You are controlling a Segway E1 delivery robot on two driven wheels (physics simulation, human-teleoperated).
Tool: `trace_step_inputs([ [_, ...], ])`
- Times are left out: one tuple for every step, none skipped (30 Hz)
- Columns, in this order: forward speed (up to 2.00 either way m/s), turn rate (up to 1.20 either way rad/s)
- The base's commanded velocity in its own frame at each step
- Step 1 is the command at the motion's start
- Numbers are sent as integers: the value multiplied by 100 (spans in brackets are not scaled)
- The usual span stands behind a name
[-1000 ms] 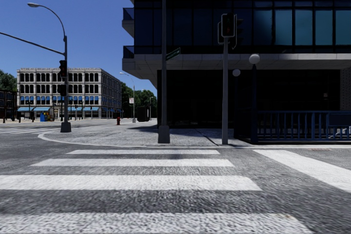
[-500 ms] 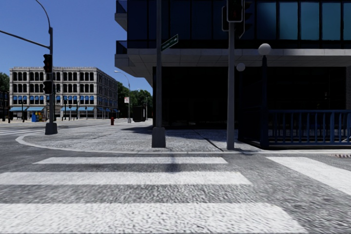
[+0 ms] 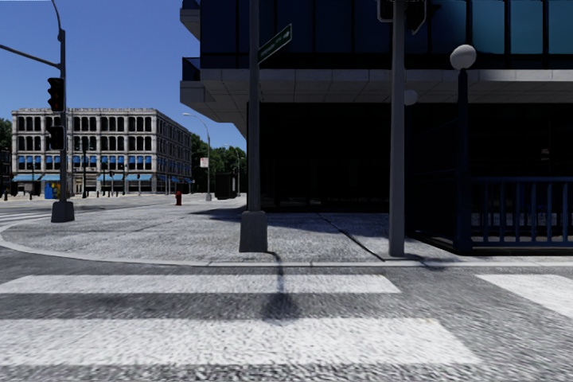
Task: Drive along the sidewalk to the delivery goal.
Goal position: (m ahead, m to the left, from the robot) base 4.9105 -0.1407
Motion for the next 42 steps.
trace_step_inputs([
  [161,0],
  [161,0],
  [161,0],
  [161,0],
  [161,0],
  [161,0],
  [161,0],
  [161,0],
  [161,0],
  [161,0],
  [161,0],
  [161,0],
  [161,0],
  [161,0],
  [161,0],
  [161,0],
  [161,0],
  [161,0],
  [161,0],
  [161,0],
  [161,0],
  [161,0],
  [161,0],
  [161,0],
  [161,-55],
  [161,-55],
  [161,-71],
  [161,-78],
  [161,-80],
  [161,-45],
  [161,-5],
  [161,0],
  [161,0],
  [161,0],
  [161,0],
  [161,0],
  [161,0],
  [161,0],
  [161,0],
  [161,0],
  [161,0],
  [161,0],
])
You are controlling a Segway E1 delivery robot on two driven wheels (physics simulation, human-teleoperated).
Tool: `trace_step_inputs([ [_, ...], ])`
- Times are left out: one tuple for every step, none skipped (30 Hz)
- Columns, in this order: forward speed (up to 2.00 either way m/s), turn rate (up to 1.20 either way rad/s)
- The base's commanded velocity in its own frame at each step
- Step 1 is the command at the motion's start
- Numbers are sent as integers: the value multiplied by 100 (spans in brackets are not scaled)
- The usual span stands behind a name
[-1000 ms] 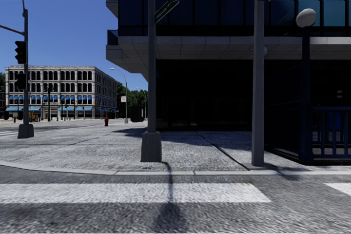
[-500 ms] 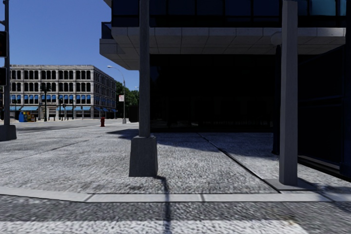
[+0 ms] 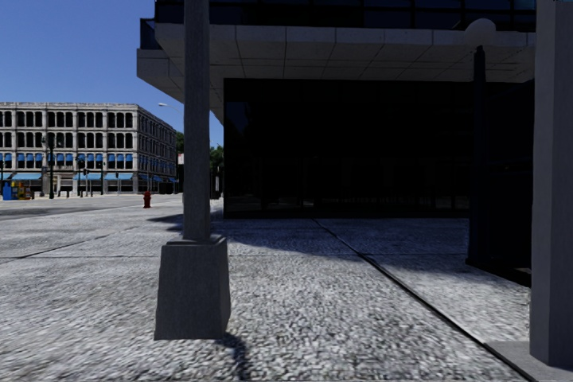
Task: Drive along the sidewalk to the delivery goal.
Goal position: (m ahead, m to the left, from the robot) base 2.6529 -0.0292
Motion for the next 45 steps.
trace_step_inputs([
  [161,0],
  [161,0],
  [161,0],
  [161,0],
  [161,-43],
  [161,-93],
  [161,-120],
  [161,-120],
  [161,-120],
  [161,-120],
  [161,-111],
  [161,-104],
  [161,-104],
  [161,-29],
  [155,0],
  [152,0],
  [150,0],
  [149,0],
  [149,0],
  [149,0],
  [149,0],
  [149,0],
  [149,0],
  [149,0],
  [149,0],
  [149,0],
  [149,0],
  [149,0],
  [149,0],
  [149,0],
  [149,0],
  [149,0],
  [149,0],
  [149,0],
  [149,11],
  [149,38],
  [149,64],
  [149,86],
  [149,108],
  [149,116],
  [149,111],
  [149,59],
  [149,0],
  [149,0],
  [149,0],
])
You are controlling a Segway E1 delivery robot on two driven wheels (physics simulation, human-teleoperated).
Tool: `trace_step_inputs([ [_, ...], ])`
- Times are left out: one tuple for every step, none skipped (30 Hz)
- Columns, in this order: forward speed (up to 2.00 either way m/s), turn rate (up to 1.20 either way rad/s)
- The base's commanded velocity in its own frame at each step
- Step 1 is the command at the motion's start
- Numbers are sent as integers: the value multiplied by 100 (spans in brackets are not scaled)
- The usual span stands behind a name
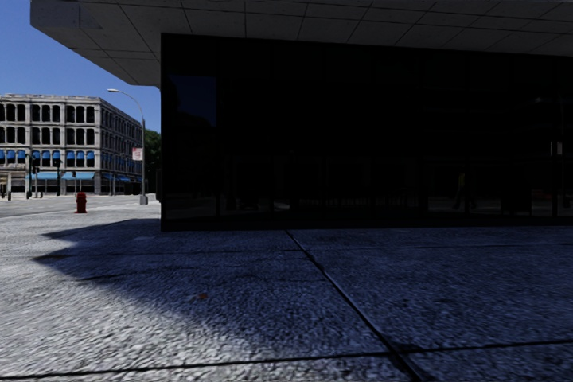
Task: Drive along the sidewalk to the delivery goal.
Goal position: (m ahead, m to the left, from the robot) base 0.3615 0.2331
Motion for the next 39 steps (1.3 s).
trace_step_inputs([
  [149,0],
  [149,0],
  [149,0],
  [149,0],
  [149,0],
  [149,0],
  [149,0],
  [149,17],
  [149,29],
  [149,33],
  [149,33],
  [148,29],
  [132,4],
  [100,0],
  [57,0],
  [57,0],
  [0,0],
  [0,0],
  [0,0],
  [0,0],
  [0,0],
  [0,0],
  [0,0],
  [0,0],
  [0,0],
  [0,0],
  [0,0],
  [0,0],
  [0,0],
  [0,0],
  [0,0],
  [0,0],
  [0,0],
  [0,0],
  [0,0],
  [0,0],
  [0,0],
  [0,0],
  [0,0],
])
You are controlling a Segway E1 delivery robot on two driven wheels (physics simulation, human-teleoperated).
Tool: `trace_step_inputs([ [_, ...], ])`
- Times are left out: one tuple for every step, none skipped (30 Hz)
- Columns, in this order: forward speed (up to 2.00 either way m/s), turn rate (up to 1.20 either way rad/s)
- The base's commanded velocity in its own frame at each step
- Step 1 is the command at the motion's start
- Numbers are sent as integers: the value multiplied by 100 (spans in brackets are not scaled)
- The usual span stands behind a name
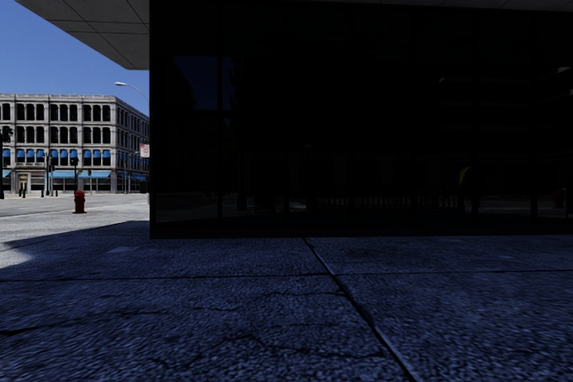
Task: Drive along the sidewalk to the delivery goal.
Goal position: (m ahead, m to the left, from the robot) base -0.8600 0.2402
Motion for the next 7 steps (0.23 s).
trace_step_inputs([
  [0,0],
  [0,0],
  [0,0],
  [0,0],
  [0,0],
  [0,0],
  [0,0],
])
